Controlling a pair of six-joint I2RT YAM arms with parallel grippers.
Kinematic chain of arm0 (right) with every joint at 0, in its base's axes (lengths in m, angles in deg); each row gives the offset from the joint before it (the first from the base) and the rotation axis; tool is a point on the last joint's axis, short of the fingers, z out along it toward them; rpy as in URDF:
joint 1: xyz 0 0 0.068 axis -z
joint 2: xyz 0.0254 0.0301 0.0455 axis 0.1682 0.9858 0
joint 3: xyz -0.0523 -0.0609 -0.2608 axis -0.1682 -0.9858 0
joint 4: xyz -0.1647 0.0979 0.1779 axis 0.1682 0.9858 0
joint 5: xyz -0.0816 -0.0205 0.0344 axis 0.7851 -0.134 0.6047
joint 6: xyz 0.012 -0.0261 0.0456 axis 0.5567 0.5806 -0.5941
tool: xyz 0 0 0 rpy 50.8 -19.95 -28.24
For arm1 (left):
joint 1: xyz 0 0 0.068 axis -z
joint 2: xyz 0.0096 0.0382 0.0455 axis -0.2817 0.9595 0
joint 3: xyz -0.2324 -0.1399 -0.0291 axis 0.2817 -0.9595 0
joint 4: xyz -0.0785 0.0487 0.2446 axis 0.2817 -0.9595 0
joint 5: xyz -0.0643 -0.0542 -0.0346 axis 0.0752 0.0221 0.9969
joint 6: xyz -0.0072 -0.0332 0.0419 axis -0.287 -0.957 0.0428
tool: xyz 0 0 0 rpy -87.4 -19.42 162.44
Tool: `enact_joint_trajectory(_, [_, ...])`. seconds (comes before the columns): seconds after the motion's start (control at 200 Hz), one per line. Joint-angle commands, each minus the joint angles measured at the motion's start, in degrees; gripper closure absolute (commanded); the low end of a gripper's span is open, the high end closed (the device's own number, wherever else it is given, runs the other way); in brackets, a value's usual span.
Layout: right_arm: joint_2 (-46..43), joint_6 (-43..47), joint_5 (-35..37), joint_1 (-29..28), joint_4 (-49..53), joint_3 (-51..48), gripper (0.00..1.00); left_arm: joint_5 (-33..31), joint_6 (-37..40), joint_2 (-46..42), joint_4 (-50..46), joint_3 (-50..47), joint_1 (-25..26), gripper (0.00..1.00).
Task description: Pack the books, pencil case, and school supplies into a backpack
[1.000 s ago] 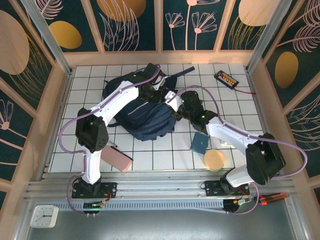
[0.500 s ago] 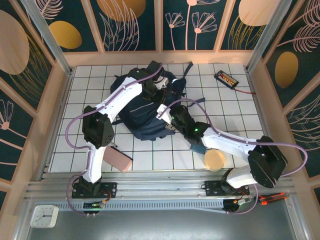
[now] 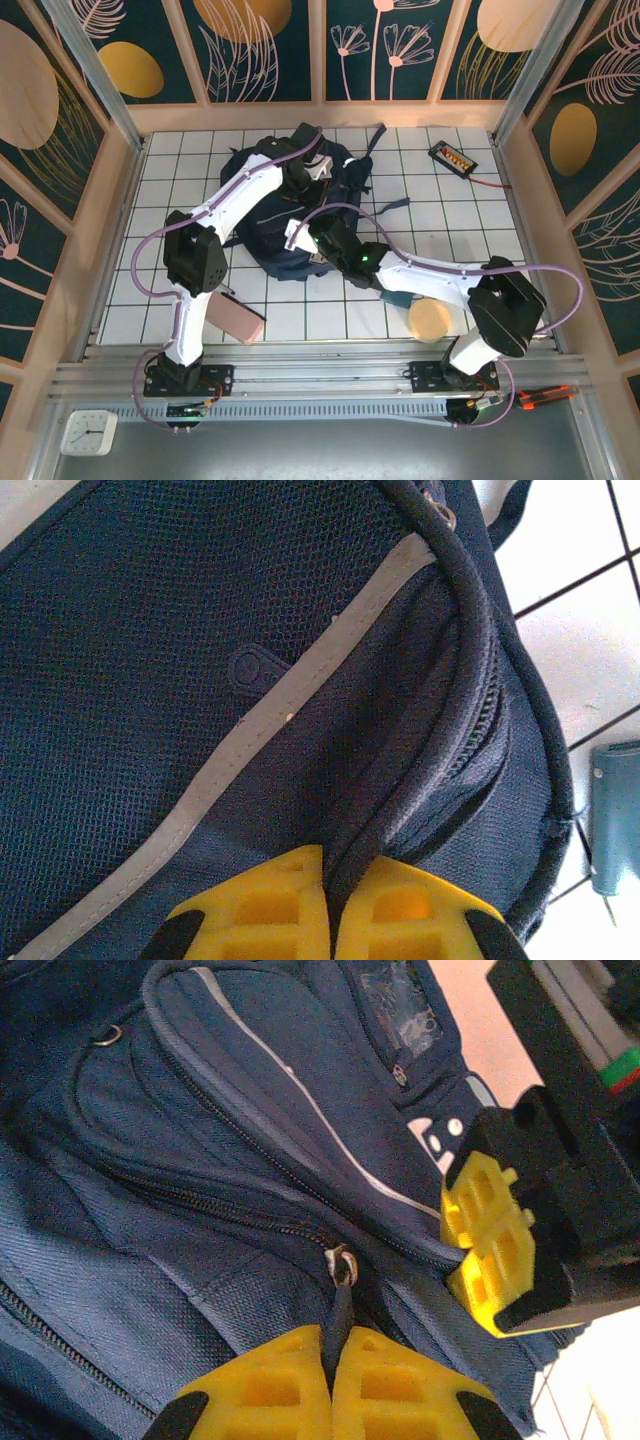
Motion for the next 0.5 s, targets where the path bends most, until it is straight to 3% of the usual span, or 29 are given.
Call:
enact_joint_trajectory(0.0, [0.91, 0.93, -8.46, -3.41, 0.79, 1.63, 0.95, 0.85, -2.16, -2.64, 10.59, 1.54, 0.09, 1.0])
enact_joint_trajectory(0.075, [-0.61, -1.19, -8.33, -3.21, 0.32, 1.13, 0.75, 0.66, -1.93, -2.79, 9.06, 1.32, 0.12, 1.0])
enact_joint_trajectory(0.15, [-3.31, -5.88, -8.31, -3.36, 1.2, 0.73, 0.42, 0.83, -1.92, -3.1, 9.08, 1.07, 0.08, 1.0])
enact_joint_trajectory(0.205, [-7.15, -11.6, -8.27, -3.48, 0.55, -0.65, 0.25, 0.88, -1.76, -3.4, 9.06, 0.82, 0.11, 1.0])
enact_joint_trajectory(0.245, [-10.79, -17.74, -7.24, -3.32, -1.12, -2.32, 0.02, 1.01, -1.76, -3.7, 9.16, 0.48, 0.12, 1.0])
enact_joint_trajectory(0.36, [-21.07, -44.99, -2.84, 1.21, -1.34, -5.8, 0.01, 1.34, -1.23, -4.78, 9.53, -0.89, 0.12, 1.0])
enact_joint_trajectory(0.49, [-26.85, -73.08, -9.99, 13.23, 6.75, -5.75, 0.01, 1.58, -0.39, -6.47, 9.85, -2.83, 0.12, 1.0])
